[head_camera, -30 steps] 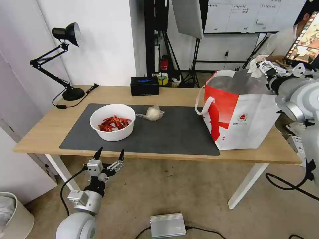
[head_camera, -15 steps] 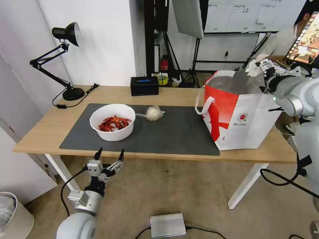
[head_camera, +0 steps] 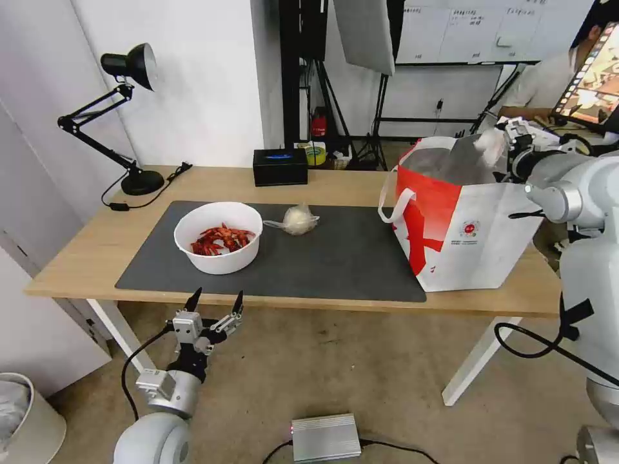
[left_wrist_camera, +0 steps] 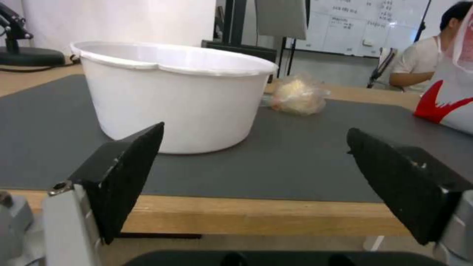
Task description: Pick up the trash from the table and place it into the takeout bag.
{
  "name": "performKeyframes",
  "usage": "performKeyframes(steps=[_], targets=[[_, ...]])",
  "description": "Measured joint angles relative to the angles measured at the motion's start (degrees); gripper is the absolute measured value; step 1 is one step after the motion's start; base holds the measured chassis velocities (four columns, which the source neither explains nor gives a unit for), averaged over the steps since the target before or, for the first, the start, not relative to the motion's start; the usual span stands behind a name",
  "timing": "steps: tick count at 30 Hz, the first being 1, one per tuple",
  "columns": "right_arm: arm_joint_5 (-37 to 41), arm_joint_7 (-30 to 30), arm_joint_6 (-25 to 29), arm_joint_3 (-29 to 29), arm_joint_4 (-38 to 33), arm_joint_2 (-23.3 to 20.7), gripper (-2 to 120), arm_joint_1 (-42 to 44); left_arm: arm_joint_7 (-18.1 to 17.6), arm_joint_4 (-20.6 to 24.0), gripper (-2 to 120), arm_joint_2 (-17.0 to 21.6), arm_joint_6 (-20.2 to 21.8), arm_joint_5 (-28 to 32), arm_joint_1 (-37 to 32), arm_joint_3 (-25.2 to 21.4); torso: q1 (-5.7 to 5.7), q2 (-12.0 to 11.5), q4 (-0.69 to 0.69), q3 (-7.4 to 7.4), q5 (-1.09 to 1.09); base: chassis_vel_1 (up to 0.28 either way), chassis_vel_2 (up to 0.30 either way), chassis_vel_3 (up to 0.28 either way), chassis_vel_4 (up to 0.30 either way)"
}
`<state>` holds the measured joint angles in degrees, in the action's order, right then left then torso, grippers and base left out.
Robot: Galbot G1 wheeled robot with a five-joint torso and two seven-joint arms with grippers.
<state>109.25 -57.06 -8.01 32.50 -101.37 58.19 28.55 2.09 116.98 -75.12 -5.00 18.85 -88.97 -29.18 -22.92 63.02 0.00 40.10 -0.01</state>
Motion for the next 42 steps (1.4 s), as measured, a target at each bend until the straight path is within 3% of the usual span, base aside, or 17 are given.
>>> performKeyframes(steps=[9, 12, 15, 16, 18, 22, 26, 36, 42], targets=[[-4.05, 4.36, -2.76, -1.39, -2.60, -1.41, 100, 2.03, 0.01, -0.27, 100, -0.14, 0.02, -0.08, 0.11, 0.13, 0.00, 0.00, 0.00, 0.00, 0.01, 0.000, 0.000, 0.000, 0.000], [-9.61, 9.44, -3.81, -2.76, -4.67, -2.88, 100, 4.03, 0.01, -0.33, 100, -0.19, 0.02, -0.08, 0.18, 0.21, 0.00, 0.00, 0.00, 0.00, 0.00, 0.000, 0.000, 0.000, 0.000], [-22.73, 18.75, -4.29, -4.96, -7.71, -5.08, 100, 7.98, 0.02, -0.34, 100, -0.22, 0.03, -0.08, 0.27, 0.38, 0.00, 0.00, -0.01, 0.00, 0.01, 0.000, 0.000, 0.000, 0.000], [-22.73, 18.75, -4.29, -4.96, -7.71, -5.08, 100, 7.98, 0.02, -0.34, 100, -0.22, 0.03, -0.08, 0.27, 0.38, 0.00, 0.00, -0.01, 0.00, 0.01, 0.000, 0.000, 0.000, 0.000], [-30.01, 23.12, -4.11, -5.86, -9.07, -6.30, 100, 10.35, 0.01, -0.33, 100, -0.19, 0.03, -0.08, 0.29, 0.41, 0.00, 0.00, 0.01, 0.00, 0.02, 0.000, 0.000, 0.000, 0.000], [-42.88, 30.15, -1.92, -6.26, -12.25, -8.77, 100, 16.12, -0.01, -0.06, 100, -0.07, 0.03, -0.07, 0.20, 0.41, 0.00, 0.00, -0.01, 0.00, 0.02, 0.000, 0.000, 0.000, 0.000], [-50.45, 35.38, 1.51, -5.20, -14.95, -9.69, 99, 20.83, -0.02, 0.02, 100, 0.00, 0.02, -0.06, 0.15, 0.41, 0.01, 0.00, -0.01, 0.00, 0.01, 0.000, 0.000, 0.000, 0.000], [-59.58, 43.46, 7.95, -0.89, -19.44, -8.93, 100, 30.07, -0.48, -0.35, 100, -0.46, -0.21, -0.11, 0.73, 1.28, 0.01, 0.00, 0.00, 0.00, 0.01, 0.000, 0.000, 0.000, 0.000], [-64.58, 47.38, 10.51, 2.35, -22.51, -5.42, 100, 39.13, -0.49, -0.16, 100, -0.83, -0.23, -0.21, 0.73, 1.46, 0.01, 0.00, -0.01, 0.00, 0.01, 0.000, 0.000, 0.000, 0.000]])
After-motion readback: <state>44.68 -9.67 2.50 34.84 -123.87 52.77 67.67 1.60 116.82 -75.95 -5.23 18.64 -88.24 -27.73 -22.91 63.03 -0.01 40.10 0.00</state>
